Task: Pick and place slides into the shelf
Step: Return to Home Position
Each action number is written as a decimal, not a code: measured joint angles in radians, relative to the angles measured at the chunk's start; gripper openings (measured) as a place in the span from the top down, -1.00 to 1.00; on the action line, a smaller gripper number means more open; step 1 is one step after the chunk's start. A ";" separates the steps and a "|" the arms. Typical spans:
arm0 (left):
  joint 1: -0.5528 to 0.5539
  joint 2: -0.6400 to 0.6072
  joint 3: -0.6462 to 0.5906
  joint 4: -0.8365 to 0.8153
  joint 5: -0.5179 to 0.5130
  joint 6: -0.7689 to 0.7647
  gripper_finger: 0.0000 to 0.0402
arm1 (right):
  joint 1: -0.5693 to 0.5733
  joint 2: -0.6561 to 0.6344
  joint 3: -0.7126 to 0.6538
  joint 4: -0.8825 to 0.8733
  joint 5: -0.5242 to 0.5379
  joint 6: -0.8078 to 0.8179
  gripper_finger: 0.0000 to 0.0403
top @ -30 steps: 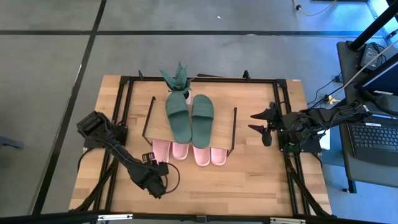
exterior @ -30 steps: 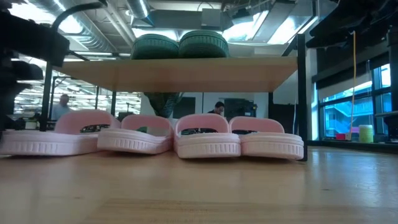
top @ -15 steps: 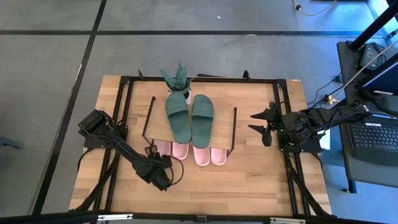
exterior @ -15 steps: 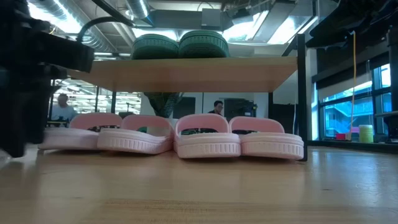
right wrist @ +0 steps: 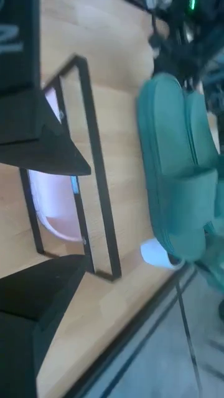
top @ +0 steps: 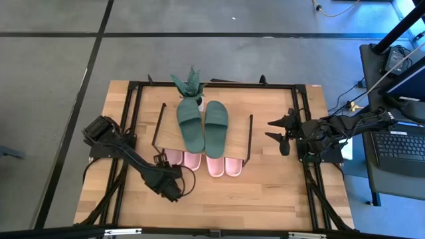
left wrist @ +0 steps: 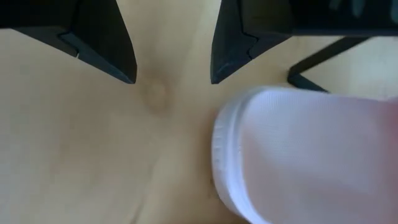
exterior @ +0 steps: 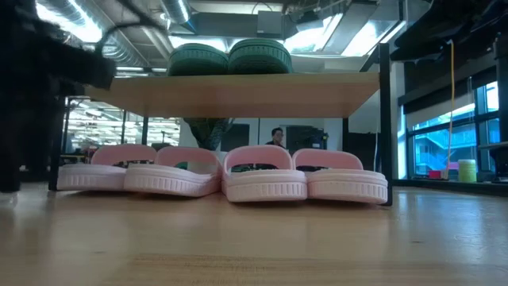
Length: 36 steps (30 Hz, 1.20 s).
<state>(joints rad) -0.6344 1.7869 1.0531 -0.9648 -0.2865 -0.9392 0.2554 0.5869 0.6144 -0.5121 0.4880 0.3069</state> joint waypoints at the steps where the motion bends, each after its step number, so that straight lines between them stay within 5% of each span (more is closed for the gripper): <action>1: -0.006 -0.016 0.000 0.000 0.001 -0.003 0.02 | 0.000 0.000 0.000 0.002 0.019 0.003 -0.09; 8: -0.072 -0.179 0.000 0.002 -0.103 -0.076 0.02 | 0.000 0.000 0.000 0.045 0.069 -0.004 -0.09; 17: -0.163 -0.430 0.000 -0.051 -0.525 -0.168 0.02 | -0.014 0.000 0.000 0.046 0.068 -0.084 -0.09; 28: -0.034 -0.713 0.001 -0.068 -0.749 0.147 0.02 | -0.155 -0.084 0.001 0.208 -0.145 -0.360 -0.09; 36: -0.001 -0.973 -0.059 -0.022 -0.909 0.282 0.02 | -0.311 -0.183 0.001 0.206 -0.151 -0.434 -0.09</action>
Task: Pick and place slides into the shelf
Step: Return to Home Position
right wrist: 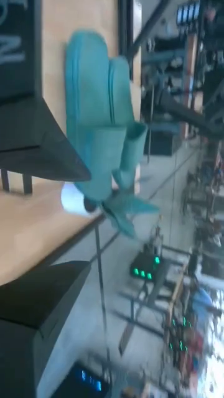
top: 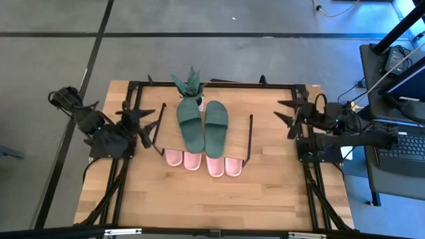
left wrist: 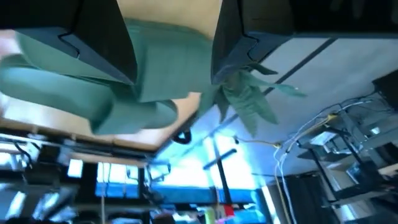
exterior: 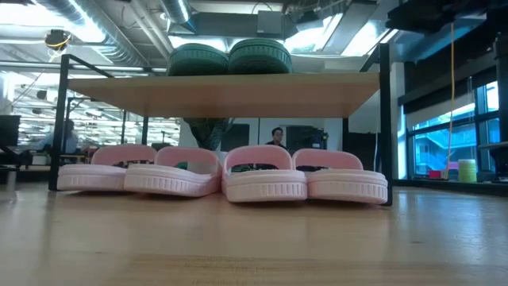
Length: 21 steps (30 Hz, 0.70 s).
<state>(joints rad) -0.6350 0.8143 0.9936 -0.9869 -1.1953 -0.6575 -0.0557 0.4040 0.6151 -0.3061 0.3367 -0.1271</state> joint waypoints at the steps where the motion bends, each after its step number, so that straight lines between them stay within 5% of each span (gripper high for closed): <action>1: 0.000 -0.033 -0.029 0.016 -0.011 0.010 0.02 | -0.018 -0.005 0.000 -0.001 -0.001 -0.010 -0.09; 8: 0.000 -0.259 -0.257 0.132 -0.101 0.014 0.02 | -0.143 -0.023 0.000 0.013 -0.174 -0.036 -0.09; 21: 0.000 -0.439 -0.473 0.280 -0.183 0.035 0.02 | -0.294 -0.019 0.000 0.019 -0.264 -0.010 -0.09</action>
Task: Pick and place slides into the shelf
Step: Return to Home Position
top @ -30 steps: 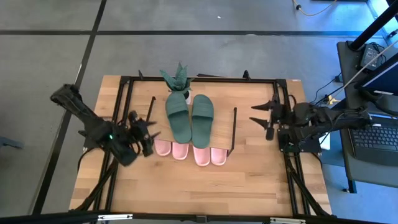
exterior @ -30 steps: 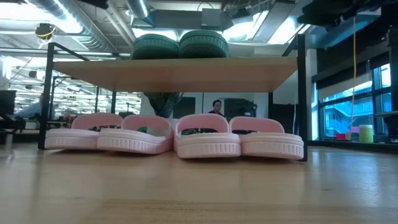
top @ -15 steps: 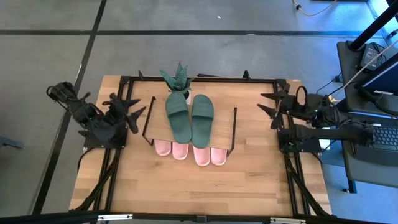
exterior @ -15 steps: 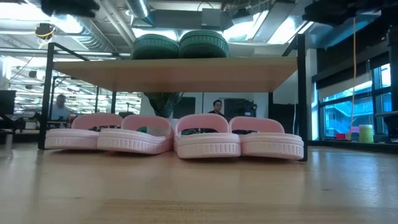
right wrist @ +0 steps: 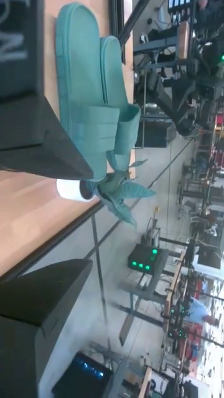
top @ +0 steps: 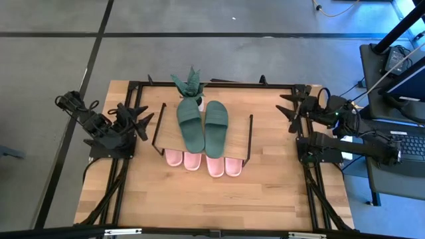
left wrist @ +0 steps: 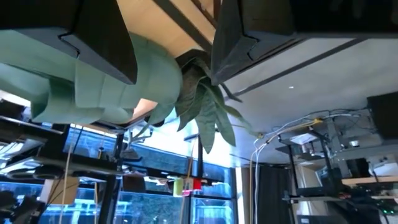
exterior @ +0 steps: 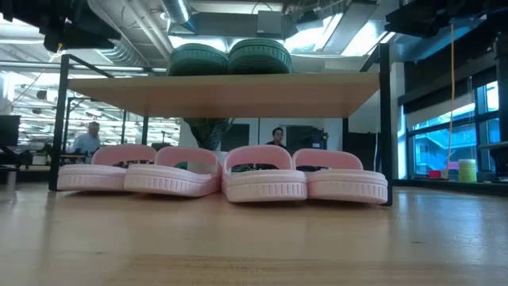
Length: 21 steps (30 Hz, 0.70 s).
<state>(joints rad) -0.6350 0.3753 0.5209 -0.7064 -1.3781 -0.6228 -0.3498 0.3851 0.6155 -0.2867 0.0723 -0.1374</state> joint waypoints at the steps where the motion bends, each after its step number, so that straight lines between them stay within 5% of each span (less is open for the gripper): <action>1: 0.000 -0.006 -0.008 0.000 -0.001 0.000 0.02 | -0.005 0.000 0.000 0.000 -0.011 0.000 -0.09; 12: -0.001 -0.068 -0.122 0.060 0.185 0.035 0.02 | -0.072 -0.002 0.000 0.014 -0.127 -0.026 -0.09; 19: 0.003 -0.155 -0.187 0.543 0.599 0.600 0.02 | -0.114 -0.002 0.000 0.005 -0.127 -0.023 -0.09; 21: 0.020 -0.191 -0.187 0.592 0.587 0.680 0.02 | -0.118 -0.002 0.000 0.005 -0.129 -0.021 -0.09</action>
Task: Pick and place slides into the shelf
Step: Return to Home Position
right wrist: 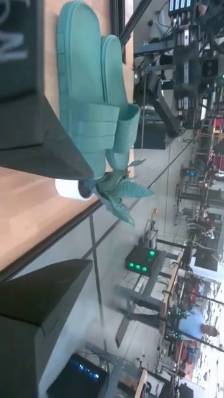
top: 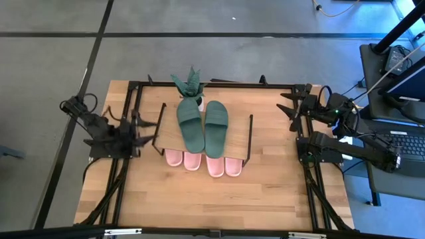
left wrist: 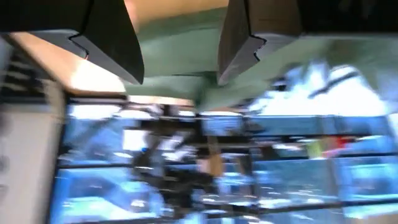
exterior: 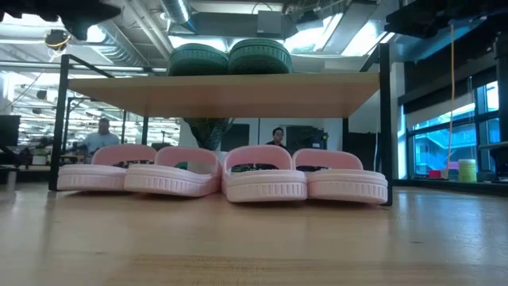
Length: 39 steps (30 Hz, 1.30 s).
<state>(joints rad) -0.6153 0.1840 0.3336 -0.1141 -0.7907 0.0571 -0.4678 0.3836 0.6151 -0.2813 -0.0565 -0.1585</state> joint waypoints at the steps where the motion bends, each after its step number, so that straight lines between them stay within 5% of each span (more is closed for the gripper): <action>1: 0.012 -0.021 0.000 -0.008 -0.036 0.006 0.02 | 0.000 0.000 0.000 0.000 -0.003 0.006 -0.09; 11: 0.124 -0.181 -0.033 -0.148 -0.037 -0.045 0.02 | -0.003 0.000 0.000 -0.003 -0.051 0.018 -0.09; 22: 0.311 -0.181 -0.039 -0.128 -0.060 -0.021 0.02 | -0.008 0.000 0.000 -0.008 -0.050 0.015 -0.09; 27: 0.403 -0.181 -0.082 -0.025 0.140 0.012 0.02 | -0.008 0.000 0.000 -0.009 -0.050 0.011 -0.09; 39: 0.618 -0.181 -0.138 0.021 0.216 0.031 0.02 | -0.008 0.000 0.000 -0.008 -0.050 -0.001 -0.09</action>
<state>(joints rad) 0.0029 0.0029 0.1951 -0.0929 -0.5746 0.0883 -0.4759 0.3836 0.6147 -0.2897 -0.1064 -0.1596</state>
